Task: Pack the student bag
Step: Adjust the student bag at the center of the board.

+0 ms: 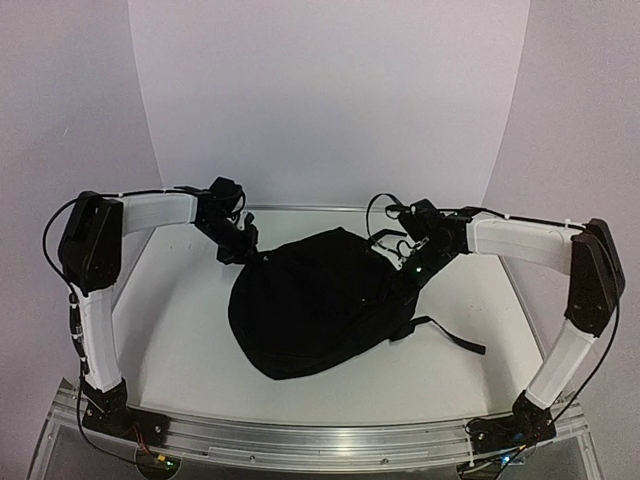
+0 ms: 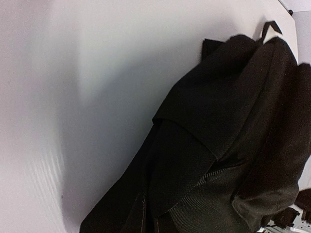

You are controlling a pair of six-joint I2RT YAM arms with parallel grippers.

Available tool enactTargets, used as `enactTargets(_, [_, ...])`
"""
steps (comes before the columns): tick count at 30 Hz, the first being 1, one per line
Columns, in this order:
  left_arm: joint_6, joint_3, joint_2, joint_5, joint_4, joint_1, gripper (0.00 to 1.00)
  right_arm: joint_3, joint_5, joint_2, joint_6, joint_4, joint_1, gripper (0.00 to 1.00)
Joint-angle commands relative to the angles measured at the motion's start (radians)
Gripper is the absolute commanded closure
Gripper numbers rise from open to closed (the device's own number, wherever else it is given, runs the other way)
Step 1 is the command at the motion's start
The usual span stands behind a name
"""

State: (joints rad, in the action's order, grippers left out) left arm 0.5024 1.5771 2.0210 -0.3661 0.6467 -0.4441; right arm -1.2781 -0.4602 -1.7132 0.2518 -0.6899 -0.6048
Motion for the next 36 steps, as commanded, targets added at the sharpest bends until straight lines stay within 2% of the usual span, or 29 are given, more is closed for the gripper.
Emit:
enactTargets(1, [0.075, -0.189, -0.219, 0.019, -0.110, 0.042, 1.00, -0.163, 0.135, -0.134, 0.033, -0.092, 0.100, 1.00])
enactTargets(6, [0.193, -0.404, -0.388, -0.027, -0.238, -0.010, 0.97, -0.439, 0.160, -0.302, 0.021, -0.088, 0.136, 1.00])
enactTargets(8, [0.182, -0.417, -0.439, -0.035, -0.228, -0.053, 0.84, -0.510, 0.133, -0.319, 0.015, -0.099, 0.153, 0.97])
enactTargets(9, [0.171, -0.411, -0.458, -0.036, -0.211, -0.075, 0.71, -0.535, 0.115, -0.319, 0.011, -0.108, 0.165, 0.90])
enactTargets(10, [0.160, -0.402, -0.476, -0.037, -0.193, -0.088, 0.59, -0.549, 0.088, -0.313, 0.001, -0.119, 0.181, 0.79])
enactTargets(12, [0.143, -0.388, -0.510, -0.032, -0.156, -0.096, 0.38, -0.558, 0.017, -0.293, -0.032, -0.141, 0.219, 0.49])
enactTargets(13, [0.132, -0.375, -0.525, -0.013, -0.137, -0.095, 0.29, -0.558, -0.026, -0.283, -0.051, -0.154, 0.240, 0.37])
enactTargets(15, [0.101, -0.338, -0.528, 0.034, -0.093, -0.087, 0.17, -0.546, -0.112, -0.264, -0.087, -0.179, 0.276, 0.23])
enactTargets(17, [0.063, -0.270, -0.477, 0.051, -0.033, -0.081, 0.11, -0.496, -0.194, -0.234, -0.122, -0.199, 0.293, 0.17])
enactTargets(19, [0.033, -0.205, -0.406, 0.027, 0.019, -0.079, 0.08, -0.421, -0.298, -0.189, -0.142, -0.205, 0.295, 0.16])
enactTargets(22, [0.036, -0.213, -0.372, -0.059, -0.006, -0.080, 0.08, -0.272, -0.419, -0.126, -0.149, -0.202, 0.293, 0.13])
enactTargets(25, [0.017, -0.297, -0.458, -0.114, -0.056, -0.097, 0.09, -0.164, -0.439, -0.073, -0.142, -0.194, 0.273, 0.13])
enactTargets(30, [-0.086, -0.383, -0.599, -0.062, 0.086, -0.239, 0.14, -0.072, -0.445, -0.053, -0.149, -0.172, 0.255, 0.14])
enactTargets(33, [-0.049, -0.474, -0.709, -0.044, 0.160, -0.289, 0.17, -0.047, -0.450, -0.064, -0.150, -0.172, 0.255, 0.15])
enactTargets(36, [0.030, -0.553, -0.811, -0.039, 0.170, -0.331, 0.21, -0.022, -0.459, -0.063, -0.150, -0.167, 0.240, 0.16])
